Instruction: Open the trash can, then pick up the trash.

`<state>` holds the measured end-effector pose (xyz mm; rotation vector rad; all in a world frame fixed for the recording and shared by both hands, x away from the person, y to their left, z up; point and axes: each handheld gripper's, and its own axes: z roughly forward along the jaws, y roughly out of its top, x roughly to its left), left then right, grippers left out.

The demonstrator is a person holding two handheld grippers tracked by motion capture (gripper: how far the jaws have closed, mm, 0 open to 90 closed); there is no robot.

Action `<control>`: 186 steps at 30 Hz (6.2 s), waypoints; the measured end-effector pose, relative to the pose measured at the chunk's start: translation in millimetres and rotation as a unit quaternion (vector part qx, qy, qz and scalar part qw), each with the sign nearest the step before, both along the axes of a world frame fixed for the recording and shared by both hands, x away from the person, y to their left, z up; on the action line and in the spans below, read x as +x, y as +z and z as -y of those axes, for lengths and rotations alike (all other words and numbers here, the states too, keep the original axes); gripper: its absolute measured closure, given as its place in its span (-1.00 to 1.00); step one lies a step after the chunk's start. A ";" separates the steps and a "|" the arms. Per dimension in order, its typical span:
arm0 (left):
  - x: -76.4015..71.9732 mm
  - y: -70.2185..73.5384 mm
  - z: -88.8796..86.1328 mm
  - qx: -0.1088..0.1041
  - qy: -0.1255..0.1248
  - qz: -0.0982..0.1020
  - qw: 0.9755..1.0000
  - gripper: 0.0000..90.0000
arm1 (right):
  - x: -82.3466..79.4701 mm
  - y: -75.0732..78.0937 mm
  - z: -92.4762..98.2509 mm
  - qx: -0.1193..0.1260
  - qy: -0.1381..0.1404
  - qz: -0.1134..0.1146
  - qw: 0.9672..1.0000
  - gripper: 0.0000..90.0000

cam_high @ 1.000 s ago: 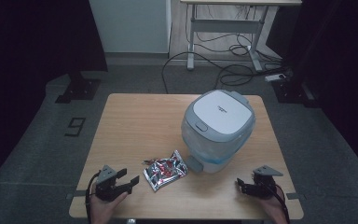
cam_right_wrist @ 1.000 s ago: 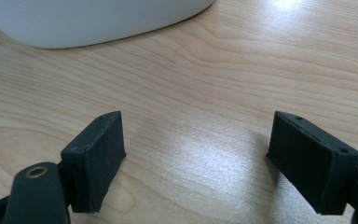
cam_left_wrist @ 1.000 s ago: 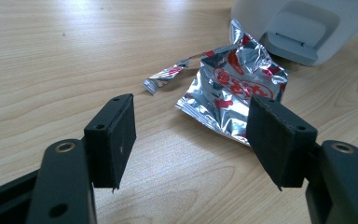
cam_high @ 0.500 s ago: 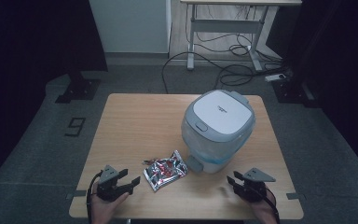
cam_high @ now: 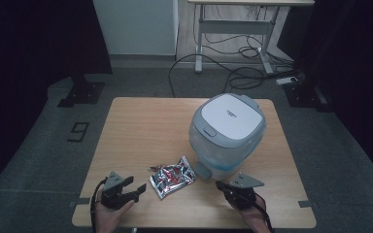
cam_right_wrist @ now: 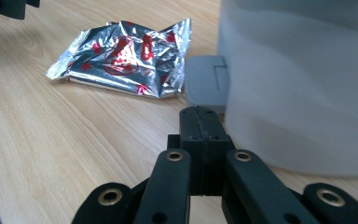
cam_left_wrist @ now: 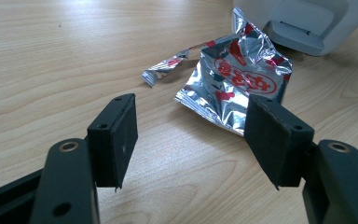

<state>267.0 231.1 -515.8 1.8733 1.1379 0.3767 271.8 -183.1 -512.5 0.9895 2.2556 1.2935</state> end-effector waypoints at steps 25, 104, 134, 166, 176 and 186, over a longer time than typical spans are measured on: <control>0.8 -0.7 -3.7 -0.001 0.000 -0.002 1.000 -0.21 | 33.3 -18.5 -51.1 -0.030 0.002 0.032 0.999 1.00; -0.8 -4.3 -1.6 0.006 -0.007 -0.016 1.000 -0.18 | 47.6 -27.4 -55.1 -0.067 -0.011 -0.047 0.997 1.00; 26.3 -13.2 31.4 0.032 -0.011 -0.028 0.999 -0.21 | 46.0 -27.7 -56.4 -0.076 -0.011 -0.038 0.996 1.00; 42.2 -30.1 55.2 0.104 -0.010 -0.020 0.994 0.68 | 45.5 -27.7 -57.0 -0.082 -0.009 -0.032 0.996 1.00; 40.1 -30.0 57.4 0.115 -0.016 -0.013 0.993 0.98 | 45.4 -27.8 -57.3 -0.081 -0.009 -0.032 0.996 1.00; 36.5 -22.5 53.9 0.095 -0.012 0.008 0.995 1.00 | 45.6 -27.8 -57.0 -0.081 -0.009 -0.032 0.996 1.00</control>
